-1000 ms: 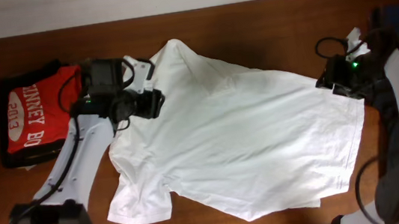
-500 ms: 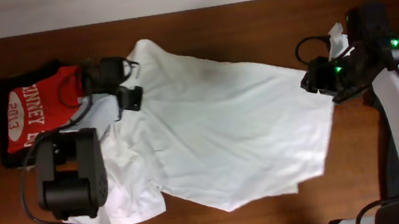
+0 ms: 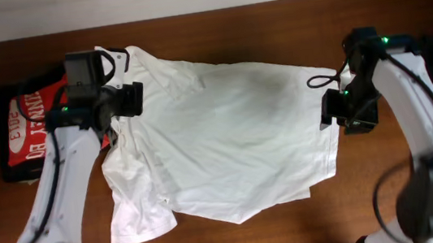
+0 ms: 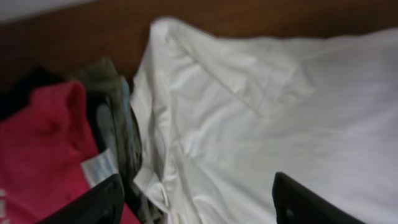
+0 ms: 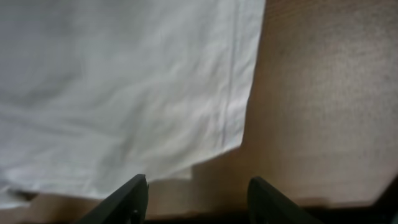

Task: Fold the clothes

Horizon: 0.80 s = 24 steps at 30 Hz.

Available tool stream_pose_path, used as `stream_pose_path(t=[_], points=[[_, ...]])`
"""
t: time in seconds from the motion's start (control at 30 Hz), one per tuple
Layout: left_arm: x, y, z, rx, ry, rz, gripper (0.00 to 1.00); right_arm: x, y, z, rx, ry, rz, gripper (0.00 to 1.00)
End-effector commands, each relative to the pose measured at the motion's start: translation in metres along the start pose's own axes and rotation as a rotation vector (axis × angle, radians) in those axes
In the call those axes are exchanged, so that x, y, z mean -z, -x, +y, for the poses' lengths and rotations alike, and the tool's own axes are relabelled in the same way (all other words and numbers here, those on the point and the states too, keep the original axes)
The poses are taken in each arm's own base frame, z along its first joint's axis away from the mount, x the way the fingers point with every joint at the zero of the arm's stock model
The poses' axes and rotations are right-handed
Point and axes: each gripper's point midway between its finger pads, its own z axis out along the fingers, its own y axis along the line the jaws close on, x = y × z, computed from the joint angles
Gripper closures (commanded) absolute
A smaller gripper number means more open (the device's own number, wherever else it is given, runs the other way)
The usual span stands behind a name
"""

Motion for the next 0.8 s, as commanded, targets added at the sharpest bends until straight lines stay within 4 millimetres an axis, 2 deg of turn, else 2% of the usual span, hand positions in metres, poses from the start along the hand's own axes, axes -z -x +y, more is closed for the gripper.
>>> stream_pose_path(t=[0.0,0.03,0.07,0.13,0.2,0.3,0.47,0.53,0.57,0.63,0.7,0.73,0.77], points=[[0.056,0.001,-0.005,0.007,-0.005,-0.041,0.23,0.004,-0.052,0.015,0.034,0.016,-0.054,0.4],[0.064,-0.002,-0.005,0.023,-0.006,-0.036,0.23,-0.009,-0.07,0.012,0.027,0.009,-0.035,0.41],[0.069,-0.007,-0.006,0.023,-0.008,-0.022,0.23,-0.034,-0.091,0.004,0.015,-0.009,0.011,0.48],[0.069,-0.015,-0.008,0.024,-0.013,0.008,0.22,-0.075,-0.116,-0.003,-0.002,0.01,0.103,0.59],[0.069,-0.015,-0.008,0.024,-0.013,0.008,0.22,-0.106,-0.13,0.01,0.015,0.14,0.154,0.59],[0.069,-0.015,-0.008,0.025,-0.013,0.008,0.19,-0.129,-0.135,0.006,0.004,0.163,0.154,0.5],[0.069,-0.014,-0.011,0.028,-0.032,0.005,0.18,-0.151,-0.122,0.002,-0.038,0.145,0.115,0.51],[0.069,-0.014,-0.012,0.028,-0.037,0.004,0.19,-0.158,-0.114,0.002,-0.042,0.143,0.102,0.56],[0.069,-0.014,-0.014,0.027,-0.047,0.003,0.19,-0.159,-0.114,0.002,-0.044,0.14,0.107,0.64],[0.069,-0.016,-0.015,0.028,-0.055,0.012,0.19,-0.16,-0.108,-0.007,-0.043,0.084,0.077,0.7],[0.069,-0.016,-0.016,0.027,-0.057,0.013,0.19,-0.158,-0.105,-0.012,-0.043,0.048,0.063,0.83],[0.069,-0.017,-0.016,0.027,-0.057,0.016,0.18,-0.152,-0.107,-0.014,-0.047,0.029,0.076,0.96],[0.069,-0.018,-0.016,0.027,-0.058,0.02,0.19,-0.143,-0.108,-0.013,-0.049,0.027,0.083,0.96]])
